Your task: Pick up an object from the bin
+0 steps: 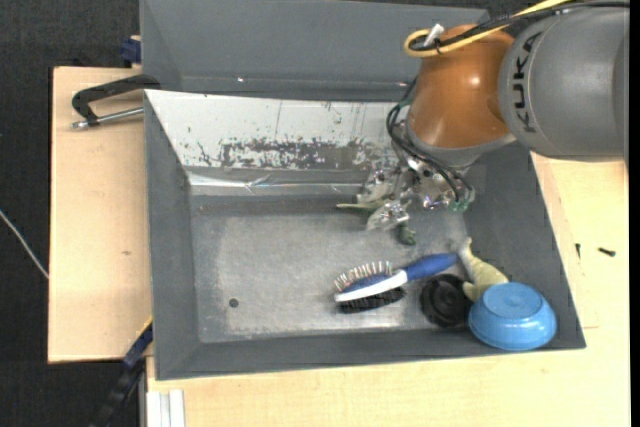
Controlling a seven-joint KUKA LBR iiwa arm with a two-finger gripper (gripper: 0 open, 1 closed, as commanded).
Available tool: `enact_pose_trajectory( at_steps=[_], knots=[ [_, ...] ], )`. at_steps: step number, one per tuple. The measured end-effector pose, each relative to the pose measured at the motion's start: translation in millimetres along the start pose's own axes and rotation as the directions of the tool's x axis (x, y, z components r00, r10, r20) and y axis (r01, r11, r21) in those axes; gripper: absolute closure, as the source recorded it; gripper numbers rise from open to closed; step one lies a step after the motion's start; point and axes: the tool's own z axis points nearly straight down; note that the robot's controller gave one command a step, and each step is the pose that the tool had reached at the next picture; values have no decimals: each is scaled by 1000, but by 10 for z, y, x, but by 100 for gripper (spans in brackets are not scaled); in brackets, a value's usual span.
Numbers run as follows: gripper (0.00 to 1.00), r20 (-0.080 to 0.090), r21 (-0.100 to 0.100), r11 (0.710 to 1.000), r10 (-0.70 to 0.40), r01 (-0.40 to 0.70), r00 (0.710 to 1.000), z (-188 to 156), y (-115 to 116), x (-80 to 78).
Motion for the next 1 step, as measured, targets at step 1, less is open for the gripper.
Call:
enact_pose_trajectory(
  at_steps=[1],
  knots=[
    [100,5,2,1000,0,0,1000,-491,1,-31]
  ],
)
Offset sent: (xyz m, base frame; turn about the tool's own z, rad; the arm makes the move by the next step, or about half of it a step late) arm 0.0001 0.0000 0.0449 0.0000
